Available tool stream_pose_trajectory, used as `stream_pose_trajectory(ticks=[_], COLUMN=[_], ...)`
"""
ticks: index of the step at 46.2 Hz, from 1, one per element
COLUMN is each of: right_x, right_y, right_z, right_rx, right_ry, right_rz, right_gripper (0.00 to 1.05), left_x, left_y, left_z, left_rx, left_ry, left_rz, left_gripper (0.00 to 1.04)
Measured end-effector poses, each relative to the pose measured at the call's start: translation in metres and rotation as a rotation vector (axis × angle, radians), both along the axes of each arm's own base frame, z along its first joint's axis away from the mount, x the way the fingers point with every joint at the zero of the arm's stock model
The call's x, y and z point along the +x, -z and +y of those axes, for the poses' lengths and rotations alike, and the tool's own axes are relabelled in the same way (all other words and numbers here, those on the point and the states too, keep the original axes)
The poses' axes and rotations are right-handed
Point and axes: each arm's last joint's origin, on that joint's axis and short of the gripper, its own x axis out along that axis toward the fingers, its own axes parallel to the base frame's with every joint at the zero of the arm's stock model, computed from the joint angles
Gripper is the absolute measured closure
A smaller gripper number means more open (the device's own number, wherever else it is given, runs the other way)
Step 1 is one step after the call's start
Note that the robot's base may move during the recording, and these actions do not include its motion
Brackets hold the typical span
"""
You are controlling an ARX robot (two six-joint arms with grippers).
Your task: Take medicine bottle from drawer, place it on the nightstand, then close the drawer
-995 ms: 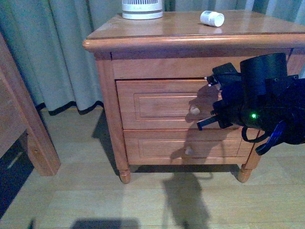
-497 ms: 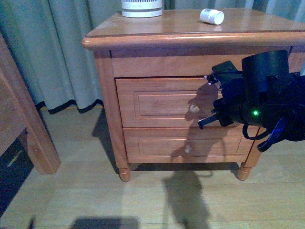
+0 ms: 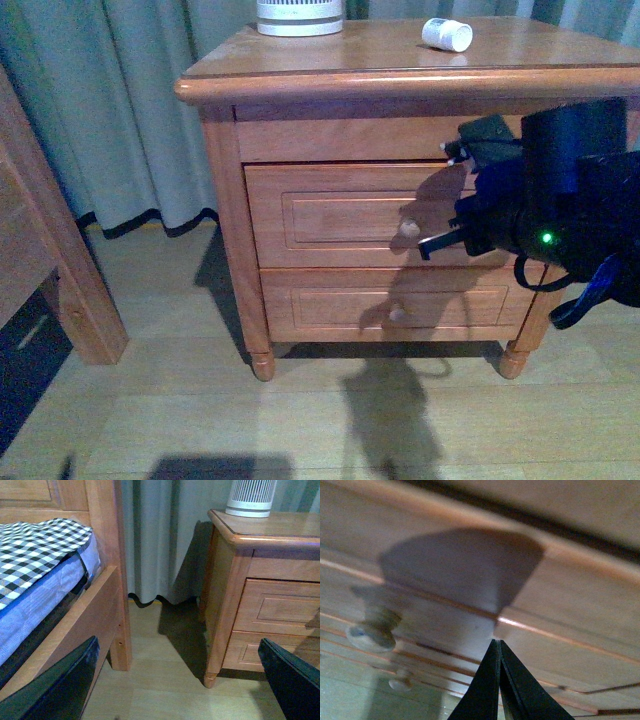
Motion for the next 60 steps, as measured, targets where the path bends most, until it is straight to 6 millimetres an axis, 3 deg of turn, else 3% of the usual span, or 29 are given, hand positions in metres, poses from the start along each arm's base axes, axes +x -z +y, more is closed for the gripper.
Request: stream_pose_trajectory(ticks=[7, 23, 41, 50, 60], right_x=[-0.018, -0.079, -0.146, -0.204, -0.246], right_y=[-0.027, -0.044, -0.127, -0.186, -0.213], right_z=[0.001, -0.007, -0.045, -0.057, -0.059], right_rx=[0.056, 0.199, 0.363, 0.398, 0.377], right_ry=[0.004, 0.013, 0.045, -0.014, -0.029], right_rz=[-0.038, 0.076, -0.007, -0.162, -0.292], right_gripper=[1.01, 1.01, 1.01, 1.01, 1.01], left_x=[0.0, 0.0, 0.0, 0.0, 0.0], left_y=[0.0, 0.0, 0.0, 0.0, 0.0], left_z=[0.0, 0.0, 0.0, 0.0, 0.0], left_rx=[0.0, 0.0, 0.0, 0.0, 0.0], left_ry=[0.0, 0.0, 0.0, 0.0, 0.0], left_rz=[0.0, 0.0, 0.0, 0.0, 0.0], left_gripper=[0.06, 0.06, 0.06, 0.06, 0.06])
